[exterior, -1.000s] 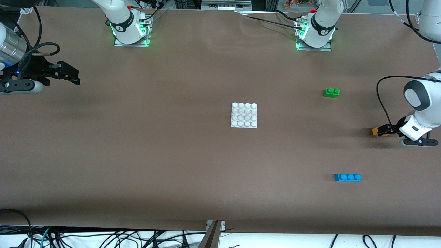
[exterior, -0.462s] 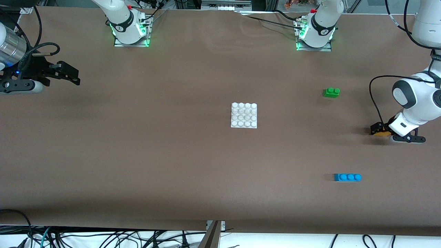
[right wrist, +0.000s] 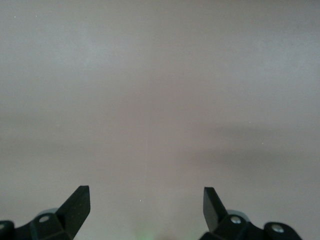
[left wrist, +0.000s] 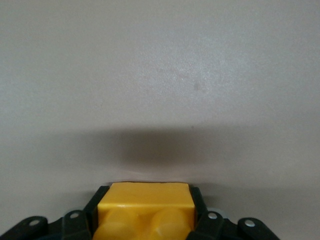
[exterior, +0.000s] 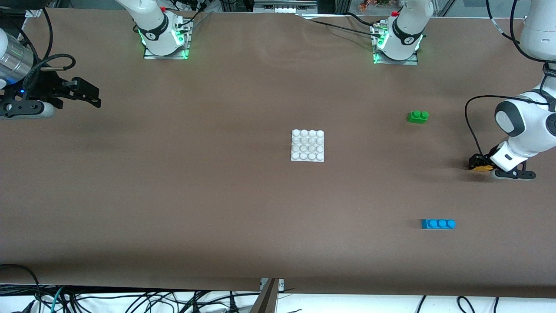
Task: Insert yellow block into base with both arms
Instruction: 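Lift the yellow block with the left gripper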
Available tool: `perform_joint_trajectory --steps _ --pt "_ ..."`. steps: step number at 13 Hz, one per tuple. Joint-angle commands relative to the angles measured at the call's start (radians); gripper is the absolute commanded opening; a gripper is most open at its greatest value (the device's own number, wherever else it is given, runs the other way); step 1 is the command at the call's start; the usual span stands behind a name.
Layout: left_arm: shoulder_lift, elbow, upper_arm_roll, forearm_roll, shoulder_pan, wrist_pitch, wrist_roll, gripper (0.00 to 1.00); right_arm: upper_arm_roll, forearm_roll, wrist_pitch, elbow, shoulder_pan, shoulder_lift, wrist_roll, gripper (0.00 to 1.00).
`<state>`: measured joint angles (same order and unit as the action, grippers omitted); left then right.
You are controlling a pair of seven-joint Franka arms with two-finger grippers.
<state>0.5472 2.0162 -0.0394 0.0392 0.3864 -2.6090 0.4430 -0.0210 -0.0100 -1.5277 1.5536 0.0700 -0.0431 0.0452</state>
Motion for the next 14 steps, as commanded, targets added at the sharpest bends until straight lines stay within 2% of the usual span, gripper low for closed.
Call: perform_joint_trajectory --steps 1,4,8,11,14 --pt "-0.099 -0.025 0.018 -0.021 -0.003 0.169 0.002 0.01 -0.002 0.005 0.017 -0.013 -0.006 -0.003 0.005 1.0" --pt "-0.18 -0.106 0.091 -0.019 -0.003 0.439 -0.107 0.03 -0.002 0.005 0.017 -0.013 -0.007 -0.003 0.004 1.0" --pt "-0.239 -0.2 0.248 -0.009 -0.006 0.674 -0.35 0.04 -0.002 0.005 0.017 -0.013 -0.006 -0.003 0.005 1.0" --pt "-0.239 -0.255 0.411 -0.01 -0.006 0.765 -0.498 0.03 -0.001 0.005 0.017 -0.013 -0.007 -0.003 0.004 1.0" --pt "-0.234 -0.267 0.571 -0.007 -0.015 0.768 -0.698 0.03 0.003 0.005 0.021 -0.013 -0.007 -0.003 0.015 1.0"
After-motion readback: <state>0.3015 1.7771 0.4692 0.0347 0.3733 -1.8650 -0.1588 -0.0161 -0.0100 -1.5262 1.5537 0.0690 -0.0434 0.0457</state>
